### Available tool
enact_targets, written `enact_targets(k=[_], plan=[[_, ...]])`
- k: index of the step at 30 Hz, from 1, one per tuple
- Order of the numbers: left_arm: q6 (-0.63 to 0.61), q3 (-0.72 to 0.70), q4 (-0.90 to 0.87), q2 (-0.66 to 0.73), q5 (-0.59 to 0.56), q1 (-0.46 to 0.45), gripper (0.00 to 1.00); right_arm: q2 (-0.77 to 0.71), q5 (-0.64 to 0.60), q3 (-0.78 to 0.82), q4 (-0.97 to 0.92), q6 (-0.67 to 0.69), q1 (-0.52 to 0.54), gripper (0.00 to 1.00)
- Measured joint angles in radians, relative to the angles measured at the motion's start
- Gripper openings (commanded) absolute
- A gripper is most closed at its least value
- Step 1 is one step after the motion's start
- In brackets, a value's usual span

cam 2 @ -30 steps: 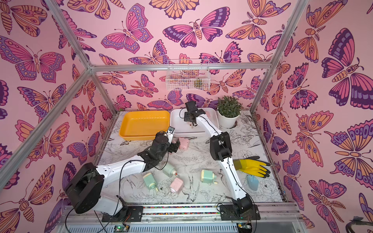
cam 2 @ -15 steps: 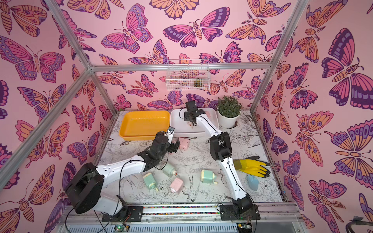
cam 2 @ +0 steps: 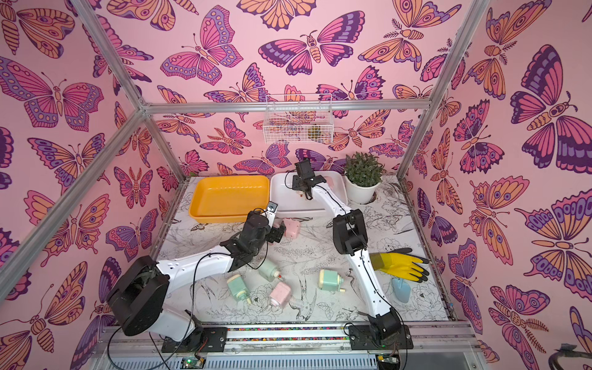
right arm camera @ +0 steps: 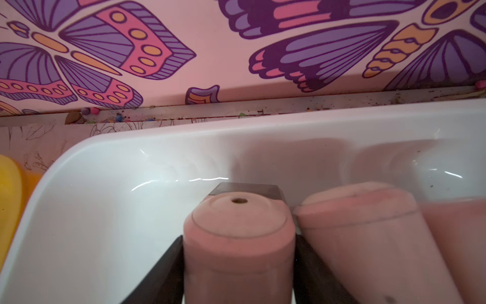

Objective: Place the pencil sharpeners by color into the storage box
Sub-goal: Place the pencil sharpener in the storage box.

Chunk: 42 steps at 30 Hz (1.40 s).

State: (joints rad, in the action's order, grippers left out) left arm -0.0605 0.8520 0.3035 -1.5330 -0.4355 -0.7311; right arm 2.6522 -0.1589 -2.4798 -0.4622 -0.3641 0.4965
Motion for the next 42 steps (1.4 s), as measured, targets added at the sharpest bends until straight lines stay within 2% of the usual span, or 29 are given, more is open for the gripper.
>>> enact_targets(k=[9, 24, 26, 29, 31, 37, 42], plan=[[-0.004, 0.048, -0.024, -0.032, 0.002, 0.003, 1.00, 0.005, 0.018, -0.002, 0.008, 0.026, -0.003, 0.79], [-0.003, 0.055, -0.029, -0.033, 0.016, 0.032, 1.00, 0.036, 0.061, 0.000, -0.005, 0.043, -0.003, 0.80], [-0.003, 0.055, -0.030, -0.033, 0.016, 0.032, 1.00, 0.036, 0.061, 0.000, -0.010, 0.042, -0.003, 0.75], [-0.003, 0.055, -0.035, -0.033, 0.016, 0.032, 1.00, 0.036, 0.060, 0.002, -0.008, 0.035, -0.003, 0.58], [-0.002, 0.055, -0.037, -0.033, 0.016, 0.032, 1.00, 0.036, 0.061, 0.003, -0.001, 0.034, -0.003, 0.53], [-0.003, 0.055, -0.040, -0.033, 0.016, 0.033, 1.00, 0.019, 0.058, 0.013, -0.028, 0.040, -0.003, 0.45], [-0.005, 0.055, -0.042, -0.032, 0.017, 0.033, 1.00, -0.016, 0.042, 0.015, -0.153, 0.058, -0.001, 0.45]])
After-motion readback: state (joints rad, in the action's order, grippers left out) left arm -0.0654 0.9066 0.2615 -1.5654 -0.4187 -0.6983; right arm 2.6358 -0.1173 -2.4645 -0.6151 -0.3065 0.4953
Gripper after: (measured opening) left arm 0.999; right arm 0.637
